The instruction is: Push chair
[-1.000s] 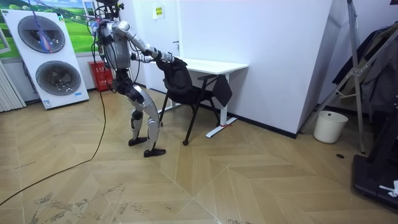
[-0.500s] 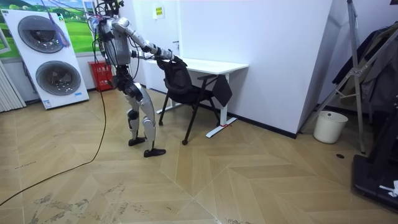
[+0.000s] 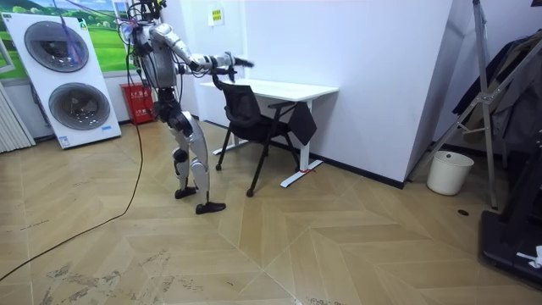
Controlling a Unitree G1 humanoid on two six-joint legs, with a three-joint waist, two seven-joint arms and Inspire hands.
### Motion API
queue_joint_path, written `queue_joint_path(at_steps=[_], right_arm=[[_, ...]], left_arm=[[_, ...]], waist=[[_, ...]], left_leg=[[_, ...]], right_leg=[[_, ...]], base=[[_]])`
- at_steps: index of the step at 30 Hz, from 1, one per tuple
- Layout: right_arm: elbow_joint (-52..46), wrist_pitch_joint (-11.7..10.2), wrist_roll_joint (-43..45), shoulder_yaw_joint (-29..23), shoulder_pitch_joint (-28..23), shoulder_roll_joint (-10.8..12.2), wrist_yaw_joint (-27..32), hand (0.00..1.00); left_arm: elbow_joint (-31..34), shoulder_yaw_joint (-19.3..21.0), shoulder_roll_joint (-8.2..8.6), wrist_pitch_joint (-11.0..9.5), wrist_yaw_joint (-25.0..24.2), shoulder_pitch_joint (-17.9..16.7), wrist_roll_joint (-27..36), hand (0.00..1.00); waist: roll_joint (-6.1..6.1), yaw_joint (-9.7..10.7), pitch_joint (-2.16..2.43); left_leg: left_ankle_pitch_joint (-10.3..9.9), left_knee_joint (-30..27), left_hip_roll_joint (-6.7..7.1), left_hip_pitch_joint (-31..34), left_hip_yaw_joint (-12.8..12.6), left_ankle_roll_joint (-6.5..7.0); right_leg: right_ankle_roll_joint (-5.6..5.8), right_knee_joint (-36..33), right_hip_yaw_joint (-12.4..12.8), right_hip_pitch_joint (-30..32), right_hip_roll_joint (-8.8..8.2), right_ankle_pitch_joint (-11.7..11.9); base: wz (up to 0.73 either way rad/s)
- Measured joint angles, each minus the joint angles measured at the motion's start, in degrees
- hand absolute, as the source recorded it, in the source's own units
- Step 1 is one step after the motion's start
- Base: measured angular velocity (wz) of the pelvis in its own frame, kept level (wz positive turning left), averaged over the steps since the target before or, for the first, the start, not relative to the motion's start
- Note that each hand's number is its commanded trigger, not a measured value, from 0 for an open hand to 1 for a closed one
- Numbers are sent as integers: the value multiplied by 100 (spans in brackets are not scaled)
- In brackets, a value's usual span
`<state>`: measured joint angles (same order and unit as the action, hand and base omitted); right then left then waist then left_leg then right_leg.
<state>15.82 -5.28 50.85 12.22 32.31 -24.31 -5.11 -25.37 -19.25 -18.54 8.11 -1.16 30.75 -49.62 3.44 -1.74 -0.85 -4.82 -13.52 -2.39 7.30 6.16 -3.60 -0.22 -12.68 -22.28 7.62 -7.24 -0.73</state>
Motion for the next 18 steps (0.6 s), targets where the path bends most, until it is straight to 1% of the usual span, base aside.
queue_joint_path(at_steps=[1,2,3,4,5,6,7,8,9,10,11,12,13,14,16,17,18], right_arm=[[-201,23,-170,-487,6,-154,395,0],[-320,41,-211,-725,-1,-232,562,0],[-552,75,-233,-1211,-38,-400,883,0],[-748,131,-370,-1561,-112,-586,1199,0],[-821,148,-442,-1672,-119,-632,1328,0],[-1030,154,-621,-1851,-209,-671,1559,0],[-1321,132,-726,-2034,-444,-684,1754,0],[-1454,105,-824,-2101,-580,-685,1844,0],[-1697,87,-996,-2241,-907,-701,1989,0],[-1755,24,-1144,-2402,-1170,-727,2153,0],[-1757,19,-1250,-2477,-1286,-733,2200,0],[-1769,14,-1438,-2632,-1474,-776,2263,0],[-1816,-6,-1606,-2885,-1654,-865,2340,0],[-1816,-1,-1703,-3003,-1735,-934,2431,0],[-1787,18,-2105,-3463,-1952,-1080,2803,0],[-1787,18,-2221,-3580,-2017,-1104,2914,0],[-1788,16,-2432,-3831,-2136,-1111,3132,0]], left_arm=[[79,5,-78,-92,-15,-34,21,0],[202,49,-119,-161,-18,-92,24,0],[726,245,-306,-323,-18,-247,23,0],[1203,479,-543,-485,124,-263,65,0],[1413,702,-628,-543,273,-265,83,0],[1786,1193,-745,-601,609,-269,229,0],[2181,1688,-808,-621,914,-337,319,0],[2383,1925,-853,-655,1063,-423,369,0],[2660,2326,-943,-777,1345,-612,500,0],[2726,2635,-954,-911,1596,-738,623,0],[2728,2760,-952,-969,1714,-825,682,0],[2774,3004,-952,-1042,1915,-1105,712,0],[2779,3261,-962,-1145,2095,-1418,729,0],[2767,3346,-967,-1165,2165,-1552,755,0],[2754,3756,-967,-1163,2398,-2100,1004,0],[2753,3851,-967,-1163,2478,-2214,1095,0],[2748,4029,-965,-1162,2635,-2405,1242,0]], waist=[[-69,-30,10],[-104,-46,24],[-134,-127,29],[-152,-226,43],[-164,-210,58],[-199,-146,85],[-235,-79,119],[-254,-32,125],[-288,26,150],[-313,62,162],[-314,79,167],[-325,148,179],[-348,173,185],[-352,222,182],[-312,336,151],[-295,358,137],[-260,428,110]], left_leg=[[-19,-9,-1,-5,-8,25],[-33,-6,0,-5,-8,39],[-37,-4,8,-61,-36,47],[-51,14,0,-113,-75,56],[-55,23,0,-136,-75,58],[-59,47,7,-208,-86,64],[-74,122,14,-268,-95,82],[-80,161,17,-344,-110,90],[-94,246,23,-498,-143,101],[-115,311,28,-652,-170,112],[-125,345,28,-724,-187,112],[-145,395,24,-828,-243,110],[-166,396,23,-836,-254,110],[-168,398,22,-838,-267,114],[-197,400,4,-845,-293,114],[-208,400,0,-851,-301,115],[-226,398,-4,-857,-313,120]], right_leg=[[29,96,172,-46,75,19],[43,118,256,-57,110,17],[60,121,445,-53,153,5],[70,120,504,-70,165,-5],[78,120,502,-88,165,-12],[98,127,500,-140,157,-25],[122,136,503,-210,149,-52],[139,143,511,-265,145,-72],[155,140,541,-362,138,-116],[167,119,576,-462,135,-171],[171,100,596,-502,135,-202],[177,74,664,-526,142,-238],[184,67,678,-526,144,-255],[187,65,682,-520,144,-261],[188,90,713,-519,166,-268],[188,98,725,-523,173,-268],[197,104,729,-529,177,-276]], base=[[0],[6],[-6],[-12],[-10],[0],[0],[-6],[-12],[-14],[-21],[-19],[-16],[-6],[-8],[-9],[-7]])
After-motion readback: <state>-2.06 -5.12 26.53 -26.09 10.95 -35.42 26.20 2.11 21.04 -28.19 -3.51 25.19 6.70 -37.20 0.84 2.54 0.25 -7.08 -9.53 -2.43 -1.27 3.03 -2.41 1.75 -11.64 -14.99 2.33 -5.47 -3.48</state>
